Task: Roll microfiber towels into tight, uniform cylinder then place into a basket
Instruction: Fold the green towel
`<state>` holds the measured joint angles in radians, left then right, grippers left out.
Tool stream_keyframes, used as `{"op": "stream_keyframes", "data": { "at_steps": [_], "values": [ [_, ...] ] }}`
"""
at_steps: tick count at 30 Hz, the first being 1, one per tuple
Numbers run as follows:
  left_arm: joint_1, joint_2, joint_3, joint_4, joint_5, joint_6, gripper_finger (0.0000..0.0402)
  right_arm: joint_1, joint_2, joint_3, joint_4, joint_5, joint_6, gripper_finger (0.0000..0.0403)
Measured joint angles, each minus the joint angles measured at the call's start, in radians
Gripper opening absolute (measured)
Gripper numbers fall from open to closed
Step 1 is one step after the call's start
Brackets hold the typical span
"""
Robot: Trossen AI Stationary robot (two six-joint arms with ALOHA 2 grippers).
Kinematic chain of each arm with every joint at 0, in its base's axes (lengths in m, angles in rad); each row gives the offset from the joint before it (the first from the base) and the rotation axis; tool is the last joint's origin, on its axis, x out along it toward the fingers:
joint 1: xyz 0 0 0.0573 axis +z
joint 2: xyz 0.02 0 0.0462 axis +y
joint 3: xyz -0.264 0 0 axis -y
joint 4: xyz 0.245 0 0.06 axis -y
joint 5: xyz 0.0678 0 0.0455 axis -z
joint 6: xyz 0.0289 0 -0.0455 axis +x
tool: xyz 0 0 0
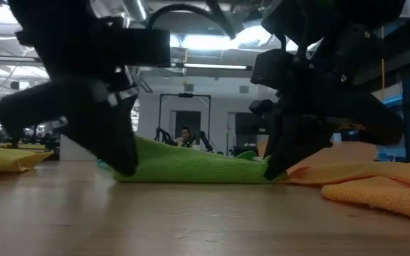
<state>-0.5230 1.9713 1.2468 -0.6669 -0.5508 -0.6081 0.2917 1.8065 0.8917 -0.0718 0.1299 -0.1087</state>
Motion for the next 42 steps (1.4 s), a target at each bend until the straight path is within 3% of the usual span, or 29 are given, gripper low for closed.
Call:
{"op": "stream_keyframes", "data": {
  "at_steps": [13,26,30,34,39,42],
  "values": [
    [0.018,-0.002,-0.034,0.005,-0.044,0.016,0.0092,0.000,0.000,0.000,0.003,-0.027,-0.002,0.0014],
    [0.038,0.027,-0.047,0.024,-0.022,0.012,0.0091,0.000,0.000,0.000,0.003,-0.049,-0.001,0.0014],
    [0.039,0.028,-0.048,0.029,-0.010,0.010,0.0069,0.000,0.000,0.000,0.003,-0.049,0.001,0.0013],
    [0.048,0.029,-0.048,0.032,0.056,-0.011,0.0013,0.000,0.000,0.000,0.003,-0.049,0.002,0.0013],
    [0.068,-0.008,-0.050,0.032,0.132,-0.045,0.0002,0.000,0.000,0.000,0.003,-0.076,0.068,0.0013],
    [0.085,-0.052,-0.054,0.032,0.240,-0.045,0.0001,0.000,0.000,0.001,0.006,-0.117,0.125,0.0013]
  ]
}}
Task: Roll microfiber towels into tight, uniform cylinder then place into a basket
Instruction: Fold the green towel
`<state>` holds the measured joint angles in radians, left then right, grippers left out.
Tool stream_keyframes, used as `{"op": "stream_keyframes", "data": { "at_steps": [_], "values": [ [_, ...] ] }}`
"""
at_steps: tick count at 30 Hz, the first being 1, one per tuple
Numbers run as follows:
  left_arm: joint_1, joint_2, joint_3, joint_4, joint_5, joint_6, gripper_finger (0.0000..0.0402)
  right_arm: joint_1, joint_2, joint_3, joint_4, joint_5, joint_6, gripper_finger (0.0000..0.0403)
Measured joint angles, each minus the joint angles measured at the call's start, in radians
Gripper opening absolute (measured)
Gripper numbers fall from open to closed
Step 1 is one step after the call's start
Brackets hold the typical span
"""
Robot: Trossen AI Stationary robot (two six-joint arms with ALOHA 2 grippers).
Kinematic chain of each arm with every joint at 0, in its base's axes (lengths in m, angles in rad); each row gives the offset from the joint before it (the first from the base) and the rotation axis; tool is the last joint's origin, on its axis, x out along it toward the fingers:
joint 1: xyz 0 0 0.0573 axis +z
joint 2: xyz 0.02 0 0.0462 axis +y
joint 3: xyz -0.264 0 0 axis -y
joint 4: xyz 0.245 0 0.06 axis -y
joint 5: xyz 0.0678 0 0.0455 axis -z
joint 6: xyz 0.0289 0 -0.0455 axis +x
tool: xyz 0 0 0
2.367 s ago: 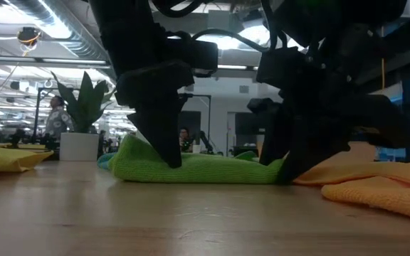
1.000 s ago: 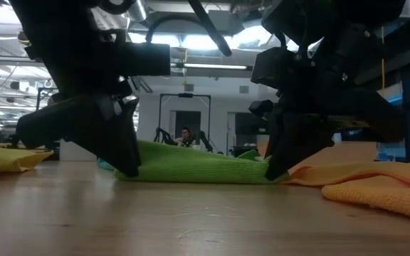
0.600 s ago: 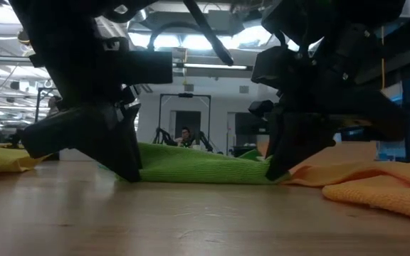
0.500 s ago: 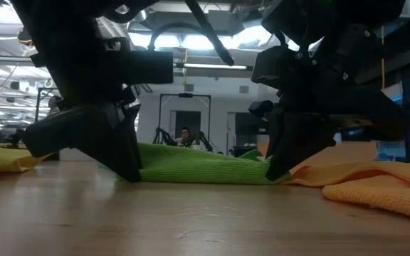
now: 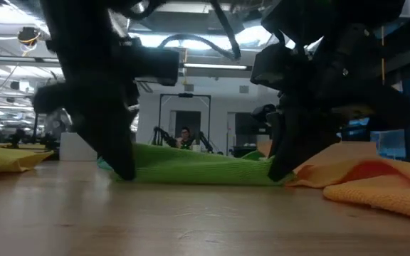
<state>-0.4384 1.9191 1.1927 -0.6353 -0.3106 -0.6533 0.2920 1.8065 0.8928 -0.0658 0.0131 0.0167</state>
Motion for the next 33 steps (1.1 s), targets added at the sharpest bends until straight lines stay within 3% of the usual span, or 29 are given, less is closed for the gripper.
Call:
{"op": "stream_keyframes", "data": {
  "at_steps": [5,10,16,27,33],
  "values": [
    [0.048,-0.078,0.000,0.000,0.156,-0.042,0.0000,-0.001,-0.009,0.000,-0.005,-0.056,0.105,0.0013],
    [0.098,-0.131,0.000,-0.007,0.194,-0.181,0.0000,-0.017,-0.047,-0.002,-0.012,-0.125,0.201,0.0013],
    [0.171,-0.138,0.001,-0.008,0.315,-0.311,0.0000,-0.055,-0.068,-0.002,-0.025,-0.173,0.326,0.0013],
    [0.310,-0.134,0.002,-0.002,0.479,-0.363,0.0000,-0.162,-0.068,-0.002,-0.042,-0.321,0.575,0.0013],
    [0.361,-0.132,0.003,-0.002,0.463,-0.366,0.0000,-0.199,-0.068,-0.002,-0.070,-0.308,0.712,0.0013]
  ]
}}
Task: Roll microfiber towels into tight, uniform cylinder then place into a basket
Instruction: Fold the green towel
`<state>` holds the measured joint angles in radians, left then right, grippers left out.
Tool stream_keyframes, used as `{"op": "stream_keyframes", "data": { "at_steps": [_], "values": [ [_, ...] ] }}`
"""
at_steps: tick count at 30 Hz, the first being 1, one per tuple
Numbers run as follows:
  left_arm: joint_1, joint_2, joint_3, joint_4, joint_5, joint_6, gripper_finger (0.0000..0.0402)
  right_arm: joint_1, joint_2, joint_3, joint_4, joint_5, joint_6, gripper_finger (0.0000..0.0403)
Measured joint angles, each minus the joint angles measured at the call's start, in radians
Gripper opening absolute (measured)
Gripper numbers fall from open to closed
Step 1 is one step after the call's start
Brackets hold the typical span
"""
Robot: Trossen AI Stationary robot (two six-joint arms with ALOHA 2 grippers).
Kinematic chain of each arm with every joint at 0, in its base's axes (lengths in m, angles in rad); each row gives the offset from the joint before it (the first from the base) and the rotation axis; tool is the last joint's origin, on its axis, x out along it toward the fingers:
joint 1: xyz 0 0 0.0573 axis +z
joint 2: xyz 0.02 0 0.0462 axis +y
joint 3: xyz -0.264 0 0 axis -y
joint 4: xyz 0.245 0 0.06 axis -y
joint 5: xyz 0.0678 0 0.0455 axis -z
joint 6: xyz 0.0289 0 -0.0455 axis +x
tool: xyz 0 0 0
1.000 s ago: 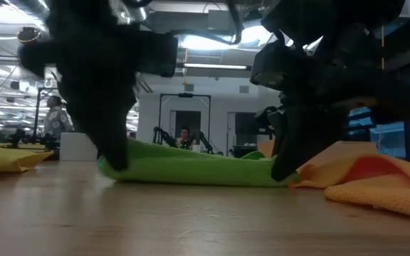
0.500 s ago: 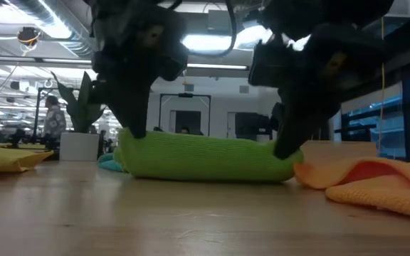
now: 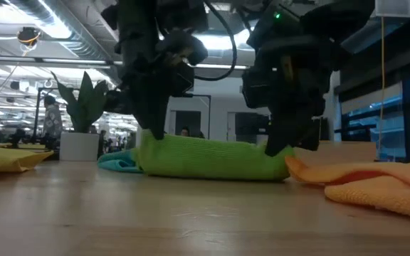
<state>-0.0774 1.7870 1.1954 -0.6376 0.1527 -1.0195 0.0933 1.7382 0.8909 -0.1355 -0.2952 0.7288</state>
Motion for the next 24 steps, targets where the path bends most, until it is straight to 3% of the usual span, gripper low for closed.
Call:
{"op": "stream_keyframes", "data": {
  "at_steps": [5,16,24],
  "values": [
    [0.021,0.000,0.000,0.001,0.010,0.000,0.0000,0.000,-0.010,0.000,0.040,-0.040,-0.020,0.0013],
    [-0.033,0.000,0.002,-0.010,0.267,0.000,0.0000,0.000,-0.083,0.002,-0.020,-0.144,0.063,0.0013],
    [-0.017,0.009,0.003,0.003,0.255,-0.095,0.0000,-0.002,-0.076,0.002,-0.071,-0.123,0.135,0.0013]
  ]
}}
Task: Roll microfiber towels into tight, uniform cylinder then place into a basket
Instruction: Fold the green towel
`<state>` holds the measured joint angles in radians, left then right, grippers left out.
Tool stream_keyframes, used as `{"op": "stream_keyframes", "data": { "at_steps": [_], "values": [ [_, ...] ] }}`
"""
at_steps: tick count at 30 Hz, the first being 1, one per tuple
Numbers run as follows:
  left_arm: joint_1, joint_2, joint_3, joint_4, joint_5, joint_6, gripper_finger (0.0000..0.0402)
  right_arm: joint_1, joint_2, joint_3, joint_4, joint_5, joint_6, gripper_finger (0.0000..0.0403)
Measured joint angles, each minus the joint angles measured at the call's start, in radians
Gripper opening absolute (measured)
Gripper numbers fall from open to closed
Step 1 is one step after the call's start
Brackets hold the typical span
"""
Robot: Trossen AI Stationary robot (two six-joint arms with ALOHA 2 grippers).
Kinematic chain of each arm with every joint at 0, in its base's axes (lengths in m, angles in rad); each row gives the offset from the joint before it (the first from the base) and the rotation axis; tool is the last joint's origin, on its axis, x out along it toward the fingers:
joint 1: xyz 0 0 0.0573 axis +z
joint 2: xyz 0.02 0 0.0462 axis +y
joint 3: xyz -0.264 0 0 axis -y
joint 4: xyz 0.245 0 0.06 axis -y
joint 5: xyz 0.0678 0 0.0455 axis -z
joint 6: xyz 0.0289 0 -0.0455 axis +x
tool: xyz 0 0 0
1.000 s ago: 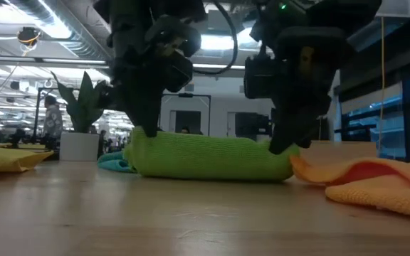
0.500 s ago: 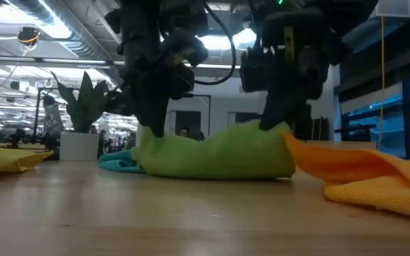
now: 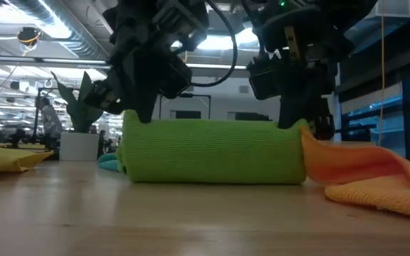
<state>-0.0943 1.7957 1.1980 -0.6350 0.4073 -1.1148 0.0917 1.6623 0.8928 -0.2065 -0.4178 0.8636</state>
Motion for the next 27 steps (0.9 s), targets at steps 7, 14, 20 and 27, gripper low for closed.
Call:
{"op": "stream_keyframes", "data": {
  "at_steps": [7,14,20,27],
  "values": [
    [0.016,0.055,0.000,0.007,-0.025,0.022,0.0000,0.000,0.031,0.000,-0.019,0.068,-0.013,0.0013],
    [0.025,0.070,0.000,0.005,-0.092,0.027,0.0000,0.000,0.047,0.000,-0.034,0.165,-0.032,0.0013],
    [0.036,0.070,0.000,0.008,-0.099,0.026,0.0000,0.000,0.047,0.000,-0.047,0.188,-0.035,0.0016],
    [0.035,0.070,-0.001,0.008,-0.111,0.027,0.0000,0.000,0.047,0.000,-0.047,0.189,-0.038,0.0017]
  ]
}}
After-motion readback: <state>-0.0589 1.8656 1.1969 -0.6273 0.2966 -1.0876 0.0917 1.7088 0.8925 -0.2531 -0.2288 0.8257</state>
